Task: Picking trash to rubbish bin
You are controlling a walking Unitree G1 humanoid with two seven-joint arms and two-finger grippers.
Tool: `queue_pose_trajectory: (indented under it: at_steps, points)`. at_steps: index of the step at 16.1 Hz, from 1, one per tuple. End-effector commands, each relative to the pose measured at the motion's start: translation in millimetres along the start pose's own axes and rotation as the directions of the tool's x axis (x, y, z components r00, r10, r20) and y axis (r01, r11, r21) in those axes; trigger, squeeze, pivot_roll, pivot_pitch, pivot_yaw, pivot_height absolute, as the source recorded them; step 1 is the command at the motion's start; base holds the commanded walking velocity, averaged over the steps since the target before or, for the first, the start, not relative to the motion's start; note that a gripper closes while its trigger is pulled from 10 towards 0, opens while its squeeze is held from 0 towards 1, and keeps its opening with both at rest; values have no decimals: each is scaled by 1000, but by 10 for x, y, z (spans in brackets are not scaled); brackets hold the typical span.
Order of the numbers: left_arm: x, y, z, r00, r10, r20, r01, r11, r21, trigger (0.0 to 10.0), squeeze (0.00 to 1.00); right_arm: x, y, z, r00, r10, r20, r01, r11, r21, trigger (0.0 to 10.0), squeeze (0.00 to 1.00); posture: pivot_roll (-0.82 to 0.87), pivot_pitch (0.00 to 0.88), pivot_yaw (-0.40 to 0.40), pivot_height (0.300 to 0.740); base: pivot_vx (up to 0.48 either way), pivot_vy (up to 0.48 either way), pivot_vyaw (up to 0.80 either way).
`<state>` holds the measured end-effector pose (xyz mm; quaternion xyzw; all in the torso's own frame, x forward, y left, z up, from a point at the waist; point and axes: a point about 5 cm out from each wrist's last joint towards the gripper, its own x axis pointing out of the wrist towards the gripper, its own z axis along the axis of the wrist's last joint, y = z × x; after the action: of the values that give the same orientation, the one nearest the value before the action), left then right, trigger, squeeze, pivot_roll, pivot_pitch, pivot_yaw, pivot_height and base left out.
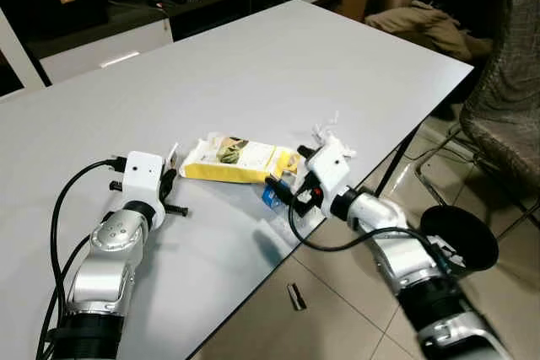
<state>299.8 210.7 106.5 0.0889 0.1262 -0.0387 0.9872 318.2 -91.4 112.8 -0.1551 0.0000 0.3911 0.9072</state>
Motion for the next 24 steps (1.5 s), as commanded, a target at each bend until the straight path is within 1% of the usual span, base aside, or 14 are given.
queue_pose_trajectory:
  at_steps: [1,4,6,7,8,9,10,15,16,17,20,22,23,24]
  points:
    - [-18,-12,-29,1000,-12,-6,12,1000,10,0,0,-2,18,16,998,56,-7,-56,996,-74,10000,1000,-92,0,-34,740,0,0,0]
    - [-34,-13,-43,1000,-13,-10,14,1000,10,0,0,-40,8,70,990,132,-42,-138,962,-236,10000,1000,-91,0,-36,740,0,0,0]
    - [-45,-4,-41,1000,-12,-10,12,1000,13,0,0,-55,-31,38,976,174,-129,-211,897,-387,10000,1000,-88,0,-41,740,0,0,0]
    - [-47,1,-40,1000,-11,-10,11,1000,15,0,0,-42,-45,29,976,167,-143,-212,884,-417,10000,1000,-88,0,-41,740,0,0,0]
    - [-52,7,-36,1000,-9,-10,10,1000,18,0,0,-11,-60,-1,972,157,-173,-222,852,-474,10000,1000,-82,0,-41,740,0,0,0]
    - [-56,12,-28,1000,-9,-9,9,1000,20,0,0,31,-74,-25,971,143,-191,-223,829,-513,10000,455,-79,0,-41,740,0,0,0]
    - [-65,24,-19,1000,-4,-7,4,1000,24,0,0,90,-93,-35,974,116,-194,-206,812,-547,10000,0,-72,0,-45,740,0,0,0]
    - [-103,44,-23,1000,1,-10,0,1000,30,0,0,267,-67,-76,973,93,-210,-199,798,-568,10000,0,-56,0,-50,740,0,0,0]
    - [-115,42,-27,1000,0,-11,0,999,33,0,0,317,-87,-40,982,63,-180,-157,800,-579,10000,0,-53,0,-49,740,0,0,0]
    - [-125,37,-31,1000,-1,-13,1,999,36,0,0,357,-90,-8,989,42,-144,-122,783,-610,10000,0,-54,0,-50,740,0,0,0]
    - [-123,44,-27,1000,4,-13,-4,999,34,0,0,375,-49,-22,991,52,-125,-121,758,-641,10000,0,-52,0,-51,740,0,0,0]
    - [-122,47,-28,1000,4,-14,-3,999,34,0,0,367,-16,-56,989,70,-128,-136,765,-630,9765,0,-52,0,-49,740,0,0,0]
    - [-117,46,-27,1000,5,-14,-5,1000,25,0,0,359,-2,-96,987,77,-142,-150,766,-625,6039,0,-52,0,-51,740,0,0,0]
    - [-116,47,-24,1000,5,-14,-5,1000,24,0,0,346,12,-140,984,83,-160,-166,768,-619,0,0,-52,0,-51,740,0,0,0]
